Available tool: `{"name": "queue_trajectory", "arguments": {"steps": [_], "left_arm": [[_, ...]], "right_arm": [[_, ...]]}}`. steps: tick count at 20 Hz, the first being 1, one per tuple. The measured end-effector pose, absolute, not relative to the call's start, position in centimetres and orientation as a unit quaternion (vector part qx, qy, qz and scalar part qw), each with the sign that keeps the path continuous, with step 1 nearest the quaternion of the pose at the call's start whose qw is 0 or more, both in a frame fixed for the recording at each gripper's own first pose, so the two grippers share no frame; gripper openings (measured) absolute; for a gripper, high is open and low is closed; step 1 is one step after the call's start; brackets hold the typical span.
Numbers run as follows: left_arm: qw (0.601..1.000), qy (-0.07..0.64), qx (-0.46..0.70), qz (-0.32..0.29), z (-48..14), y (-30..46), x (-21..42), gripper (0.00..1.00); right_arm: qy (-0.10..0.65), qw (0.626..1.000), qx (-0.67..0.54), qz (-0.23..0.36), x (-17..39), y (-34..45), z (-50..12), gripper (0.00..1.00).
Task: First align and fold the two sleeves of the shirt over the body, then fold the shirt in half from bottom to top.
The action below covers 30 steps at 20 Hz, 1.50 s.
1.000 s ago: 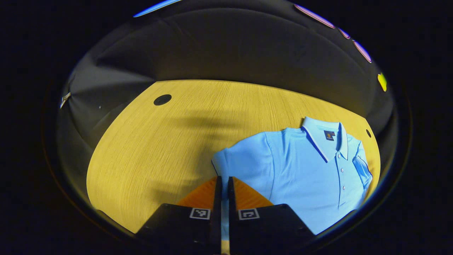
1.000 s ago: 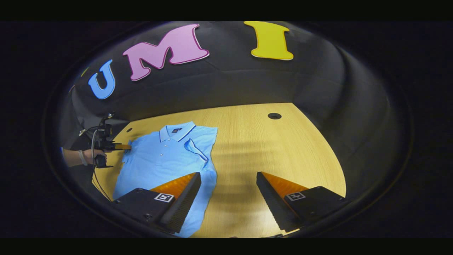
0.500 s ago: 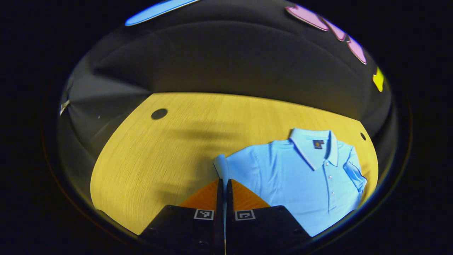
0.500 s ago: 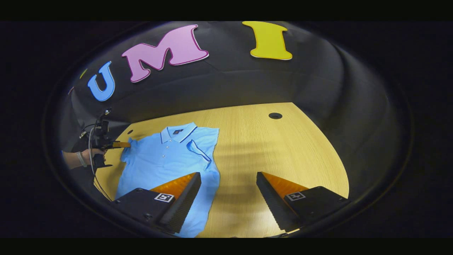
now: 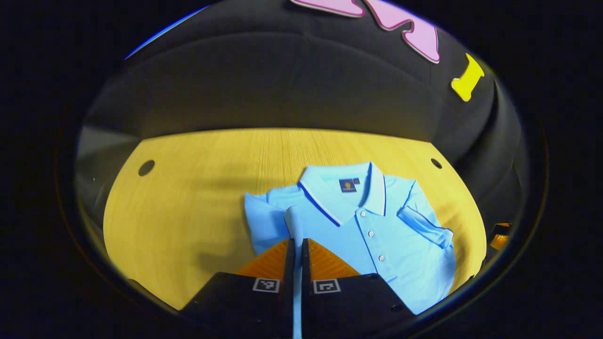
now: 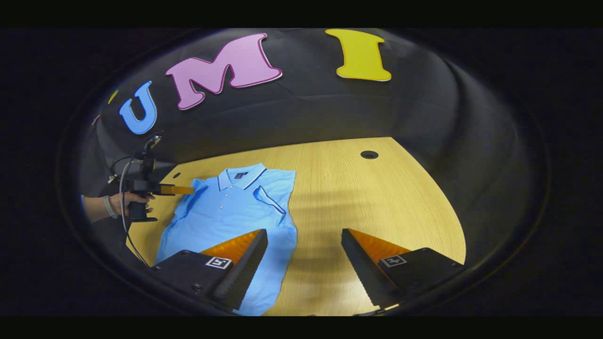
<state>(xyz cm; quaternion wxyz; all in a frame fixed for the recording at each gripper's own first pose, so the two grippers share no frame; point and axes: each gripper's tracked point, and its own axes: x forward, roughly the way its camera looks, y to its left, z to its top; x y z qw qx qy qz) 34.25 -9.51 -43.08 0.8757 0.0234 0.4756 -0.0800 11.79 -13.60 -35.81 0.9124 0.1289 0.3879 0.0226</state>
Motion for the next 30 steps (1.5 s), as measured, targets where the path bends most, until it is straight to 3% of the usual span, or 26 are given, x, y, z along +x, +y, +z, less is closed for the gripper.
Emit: {"name": "queue_trajectory", "arguments": {"steps": [1, 2, 5, 6, 9, 10, 11, 21, 30], "left_arm": [[0.868, 0.491, 0.023, -0.076, -43.9, -9.5, 33.8, 0.2], [0.861, 0.503, 0.02, -0.075, -44.3, -9.7, 33.4, 0.24], [0.859, 0.507, 0.016, -0.074, -43.8, -10.2, 32.7, 0.55], [0.861, 0.503, 0.011, -0.077, -42.9, -10.3, 32.4, 0.7], [0.863, 0.495, 0.007, -0.099, -39.8, -10.2, 30.2, 0.77], [0.864, 0.492, 0.009, -0.105, -38.8, -9.8, 29.0, 0.84], [0.863, 0.492, 0.007, -0.11, -37.8, -9.4, 27.7, 0.8], [0.825, 0.553, -0.05, -0.111, -36.7, -4.1, 9.0, 0.84], [0.797, 0.589, -0.089, -0.098, -38.7, -2.9, -0.1, 0.83]], "right_arm": [[0.389, 0.912, 0.132, 0.022, 11.6, -13.6, -35.9, 0.98], [0.39, 0.91, 0.135, 0.023, 11.4, -13.5, -36.0, 0.98], [0.394, 0.908, 0.14, 0.033, 10.8, -13.0, -36.3, 0.98], [0.396, 0.906, 0.142, 0.04, 10.7, -12.7, -36.4, 0.98], [0.406, 0.897, 0.163, 0.061, 9.9, -11.5, -36.6, 0.98], [0.41, 0.892, 0.178, 0.064, 9.5, -11.1, -36.6, 0.98], [0.414, 0.888, 0.189, 0.067, 9.2, -10.8, -36.6, 0.98], [0.461, 0.86, 0.205, 0.077, 2.1, -8.3, -38.3, 0.98], [0.512, 0.816, 0.252, 0.095, -5.7, -4.8, -40.2, 0.98]]}}
